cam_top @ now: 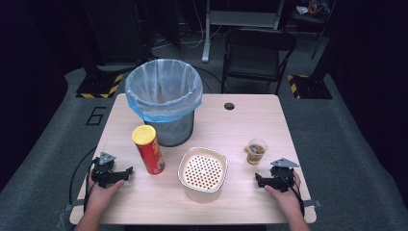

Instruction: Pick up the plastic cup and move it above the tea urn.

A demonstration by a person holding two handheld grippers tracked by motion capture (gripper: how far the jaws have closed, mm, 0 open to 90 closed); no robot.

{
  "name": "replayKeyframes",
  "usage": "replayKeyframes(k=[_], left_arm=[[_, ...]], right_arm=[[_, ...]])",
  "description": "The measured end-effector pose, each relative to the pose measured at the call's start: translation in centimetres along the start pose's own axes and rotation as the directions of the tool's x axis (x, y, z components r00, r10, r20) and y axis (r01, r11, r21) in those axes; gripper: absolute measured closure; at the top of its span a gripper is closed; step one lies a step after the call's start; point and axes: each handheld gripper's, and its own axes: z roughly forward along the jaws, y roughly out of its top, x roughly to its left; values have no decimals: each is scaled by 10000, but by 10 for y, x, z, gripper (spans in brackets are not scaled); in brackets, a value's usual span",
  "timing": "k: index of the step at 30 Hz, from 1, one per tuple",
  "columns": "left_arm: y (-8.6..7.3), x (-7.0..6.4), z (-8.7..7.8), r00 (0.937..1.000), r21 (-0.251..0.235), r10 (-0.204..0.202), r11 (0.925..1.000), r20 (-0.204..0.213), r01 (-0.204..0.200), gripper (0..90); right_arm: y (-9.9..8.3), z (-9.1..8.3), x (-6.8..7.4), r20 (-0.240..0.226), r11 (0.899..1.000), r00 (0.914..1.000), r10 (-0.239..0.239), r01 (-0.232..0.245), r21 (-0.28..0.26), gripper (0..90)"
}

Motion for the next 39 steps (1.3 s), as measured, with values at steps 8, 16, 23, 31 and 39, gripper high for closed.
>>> replayKeyframes(k=[8, 16, 23, 31, 39], left_arm=[[0, 0, -1, 10000, 112, 1, 9999, 7, -1, 122], [0, 0, -1, 10000, 114, 46, 9999, -19, -45, 121], [0, 0, -1, 10000, 107, 34, 9999, -18, -34, 121], [0, 0, -1, 10000, 114, 43, 9999, -20, -42, 121], [0, 0, -1, 10000, 54, 33, 10000, -17, -33, 121]], right_arm=[[3, -6, 6, -218, 9997, 9995, 237, -235, 99, 178], [23, -16, 26, -162, 9987, 9986, -500, 498, -125, 141], [47, -20, 28, -163, 9980, 9998, -124, 114, -620, 134], [62, -10, 21, -145, 9977, 9996, -250, 240, -629, 143], [69, -1, 22, -28, 9953, 9990, -445, 441, -867, 158]])
